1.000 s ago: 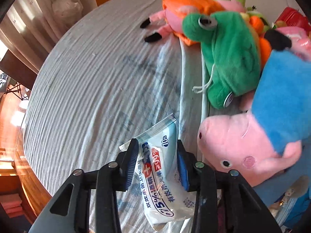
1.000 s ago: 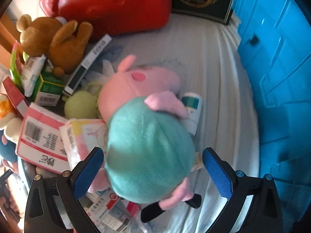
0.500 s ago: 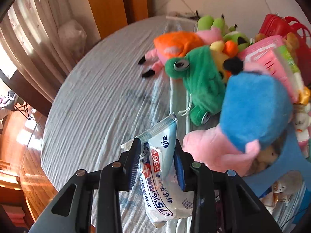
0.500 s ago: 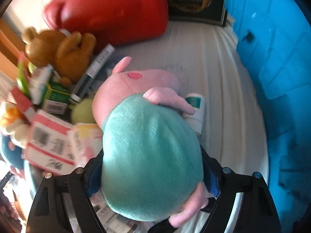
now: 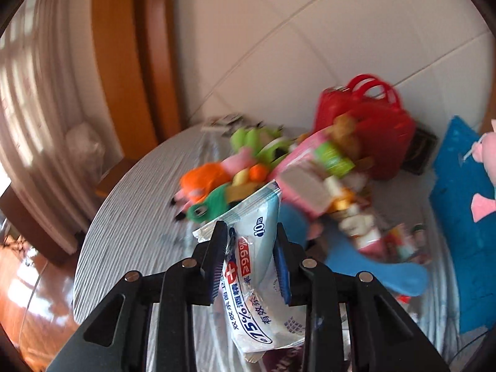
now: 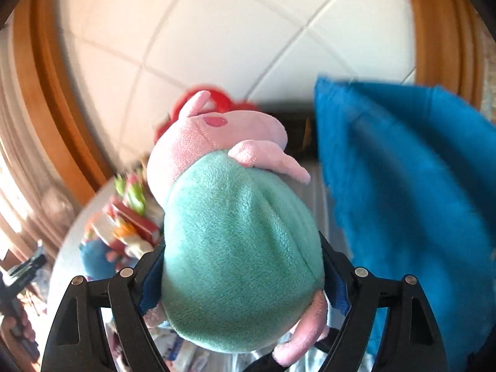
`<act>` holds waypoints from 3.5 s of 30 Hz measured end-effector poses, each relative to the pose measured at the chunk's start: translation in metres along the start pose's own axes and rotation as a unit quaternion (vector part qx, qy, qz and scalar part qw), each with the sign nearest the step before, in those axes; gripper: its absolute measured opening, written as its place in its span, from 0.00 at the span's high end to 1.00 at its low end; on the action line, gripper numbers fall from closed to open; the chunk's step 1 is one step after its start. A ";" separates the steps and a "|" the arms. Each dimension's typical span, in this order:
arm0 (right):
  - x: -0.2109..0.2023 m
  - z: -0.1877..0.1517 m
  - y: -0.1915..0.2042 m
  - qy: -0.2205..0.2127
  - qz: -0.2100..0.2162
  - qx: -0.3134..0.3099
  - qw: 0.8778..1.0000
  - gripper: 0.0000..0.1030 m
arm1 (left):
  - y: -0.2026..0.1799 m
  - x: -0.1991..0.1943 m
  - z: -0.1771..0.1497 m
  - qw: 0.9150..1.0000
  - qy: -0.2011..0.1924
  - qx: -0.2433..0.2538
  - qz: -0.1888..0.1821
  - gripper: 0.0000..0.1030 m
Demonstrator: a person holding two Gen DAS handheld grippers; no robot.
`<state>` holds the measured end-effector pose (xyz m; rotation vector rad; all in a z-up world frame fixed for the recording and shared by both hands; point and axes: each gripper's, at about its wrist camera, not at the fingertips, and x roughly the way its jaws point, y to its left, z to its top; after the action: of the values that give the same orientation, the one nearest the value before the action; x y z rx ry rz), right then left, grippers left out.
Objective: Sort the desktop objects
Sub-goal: 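Carry the wipes packet and plush pig over the crate and release both, then move both tools back to the pile of medicine boxes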
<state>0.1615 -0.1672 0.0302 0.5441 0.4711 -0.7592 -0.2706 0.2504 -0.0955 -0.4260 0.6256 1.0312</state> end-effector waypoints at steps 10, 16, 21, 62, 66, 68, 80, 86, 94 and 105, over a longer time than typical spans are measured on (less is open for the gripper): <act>-0.146 0.010 -0.071 -0.114 -0.064 0.025 0.991 0.18 | -0.156 -0.083 0.044 0.982 -0.083 0.083 -0.151 0.72; -0.187 0.020 -0.141 -0.129 -0.131 0.029 0.983 0.18 | -0.283 -0.128 0.059 0.957 -0.108 0.141 -0.230 0.72; -0.191 0.032 -0.202 -0.110 -0.167 0.031 0.979 0.18 | -0.375 -0.160 0.062 0.939 -0.116 0.183 -0.268 0.72; -0.118 0.042 -0.343 -0.023 -0.244 -0.058 0.968 0.02 | -0.589 -0.137 0.031 0.928 -0.013 0.287 -0.238 0.30; -0.122 0.041 -0.340 -0.030 -0.242 -0.056 0.968 0.00 | -0.583 -0.141 0.033 0.929 -0.020 0.282 -0.238 0.28; -0.126 0.041 -0.339 -0.033 -0.235 -0.049 0.970 0.00 | -0.577 -0.145 0.034 0.930 -0.026 0.276 -0.241 0.26; -0.176 0.034 -0.288 -0.091 -0.172 -0.019 0.981 0.00 | -0.508 -0.183 0.034 0.940 -0.118 0.223 -0.228 0.22; -0.187 0.025 -0.242 -0.099 -0.130 -0.013 0.987 0.00 | -0.452 -0.188 0.034 0.944 -0.145 0.191 -0.228 0.21; -0.181 0.017 -0.150 -0.110 -0.081 -0.041 0.990 0.00 | -0.355 -0.169 0.026 0.956 -0.159 0.141 -0.201 0.01; -0.090 0.000 -0.028 -0.039 0.031 -0.086 0.995 0.00 | -0.190 -0.080 -0.015 0.994 -0.071 0.059 -0.066 0.01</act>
<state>0.0831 -0.1378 0.0739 0.3651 0.4406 -0.6716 -0.1352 0.1013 -0.0467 -0.2847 0.5213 0.8848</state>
